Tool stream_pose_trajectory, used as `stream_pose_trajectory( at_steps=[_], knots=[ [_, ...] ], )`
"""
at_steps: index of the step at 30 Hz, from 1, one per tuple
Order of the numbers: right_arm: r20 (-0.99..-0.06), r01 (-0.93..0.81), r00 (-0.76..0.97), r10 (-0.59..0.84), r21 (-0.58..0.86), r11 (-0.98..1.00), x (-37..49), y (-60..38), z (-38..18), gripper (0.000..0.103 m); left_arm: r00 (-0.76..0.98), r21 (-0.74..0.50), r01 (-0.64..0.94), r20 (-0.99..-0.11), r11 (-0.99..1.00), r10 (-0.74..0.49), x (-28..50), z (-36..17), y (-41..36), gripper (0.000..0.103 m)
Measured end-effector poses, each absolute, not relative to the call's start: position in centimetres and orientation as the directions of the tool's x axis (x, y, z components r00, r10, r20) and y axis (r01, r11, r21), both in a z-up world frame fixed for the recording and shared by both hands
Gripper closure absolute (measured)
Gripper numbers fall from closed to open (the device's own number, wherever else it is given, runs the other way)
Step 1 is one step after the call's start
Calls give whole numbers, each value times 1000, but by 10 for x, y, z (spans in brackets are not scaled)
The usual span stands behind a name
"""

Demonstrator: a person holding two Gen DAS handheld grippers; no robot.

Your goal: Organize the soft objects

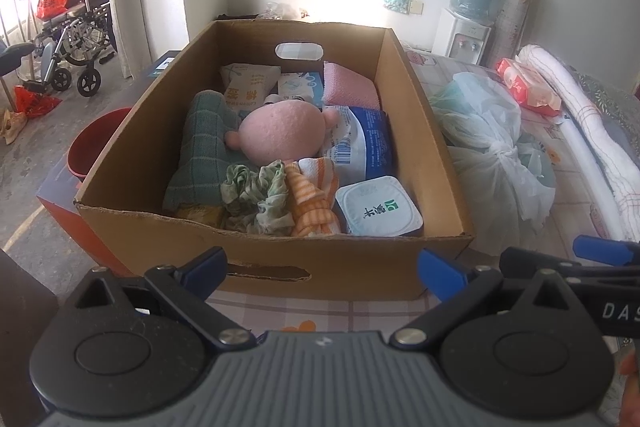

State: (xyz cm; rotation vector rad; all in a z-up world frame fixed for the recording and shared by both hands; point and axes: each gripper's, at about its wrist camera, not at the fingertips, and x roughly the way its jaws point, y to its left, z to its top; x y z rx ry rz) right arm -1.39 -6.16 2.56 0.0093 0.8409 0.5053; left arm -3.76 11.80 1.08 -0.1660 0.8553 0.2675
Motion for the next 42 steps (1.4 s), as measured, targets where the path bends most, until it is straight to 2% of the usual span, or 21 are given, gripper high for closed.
stream_pose_trajectory(
  at_steps=[42],
  knots=[
    [-735, -428, 543, 406, 174, 887, -13, -53, 22, 1, 607, -34, -306, -777, 951, 167, -40, 4, 124, 2]
  ],
)
